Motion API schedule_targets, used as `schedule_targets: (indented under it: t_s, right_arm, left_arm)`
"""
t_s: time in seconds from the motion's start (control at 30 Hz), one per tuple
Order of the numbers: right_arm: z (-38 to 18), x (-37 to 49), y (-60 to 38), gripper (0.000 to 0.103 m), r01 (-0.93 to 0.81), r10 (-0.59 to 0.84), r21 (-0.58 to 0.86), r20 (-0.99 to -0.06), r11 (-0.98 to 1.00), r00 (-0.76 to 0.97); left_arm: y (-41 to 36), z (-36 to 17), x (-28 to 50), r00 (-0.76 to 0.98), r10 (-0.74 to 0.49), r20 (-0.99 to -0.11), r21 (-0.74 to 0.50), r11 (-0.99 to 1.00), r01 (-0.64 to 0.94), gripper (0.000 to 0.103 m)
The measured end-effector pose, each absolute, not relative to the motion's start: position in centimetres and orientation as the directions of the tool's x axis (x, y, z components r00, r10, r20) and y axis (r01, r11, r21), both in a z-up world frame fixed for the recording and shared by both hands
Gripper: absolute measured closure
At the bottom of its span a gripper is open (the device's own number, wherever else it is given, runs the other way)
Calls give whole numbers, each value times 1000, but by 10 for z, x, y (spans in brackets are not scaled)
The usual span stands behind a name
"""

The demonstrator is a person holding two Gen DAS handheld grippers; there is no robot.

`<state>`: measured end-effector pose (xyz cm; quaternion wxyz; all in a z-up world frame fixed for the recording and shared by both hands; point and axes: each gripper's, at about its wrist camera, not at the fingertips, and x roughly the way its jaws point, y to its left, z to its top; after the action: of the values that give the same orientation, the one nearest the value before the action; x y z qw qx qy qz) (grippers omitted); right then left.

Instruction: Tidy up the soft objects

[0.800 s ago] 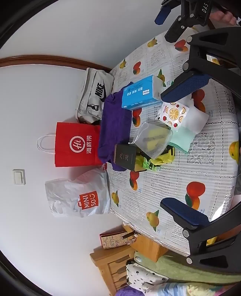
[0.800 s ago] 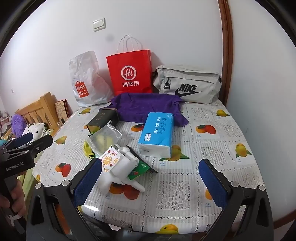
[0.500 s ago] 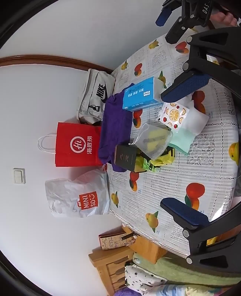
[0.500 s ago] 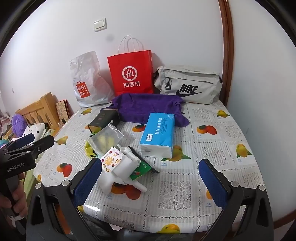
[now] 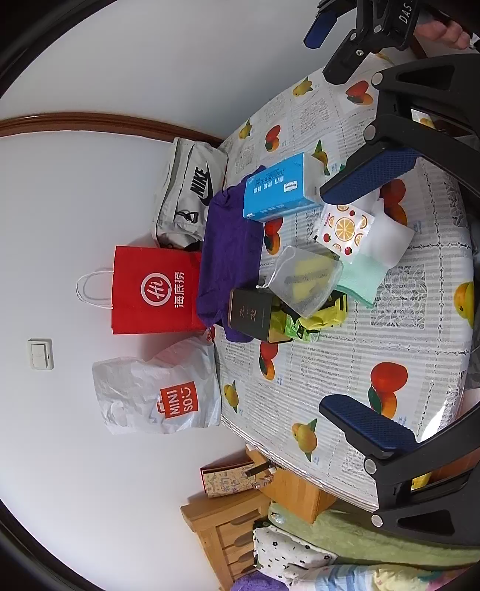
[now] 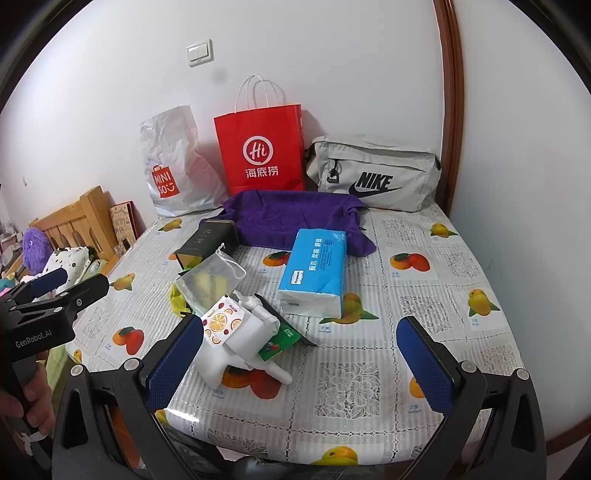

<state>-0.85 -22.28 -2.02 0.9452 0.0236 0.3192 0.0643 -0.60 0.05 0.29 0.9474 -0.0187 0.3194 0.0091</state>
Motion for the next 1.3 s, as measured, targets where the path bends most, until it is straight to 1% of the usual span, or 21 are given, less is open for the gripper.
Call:
schedule_targets:
  t_s: [1.3]
  right_arm:
    - [-22,-10,-217,0,-122,148,84,-600,989,786]
  left_arm:
    - [0,2,-10,797,7,-604,-26,999,-28,0]
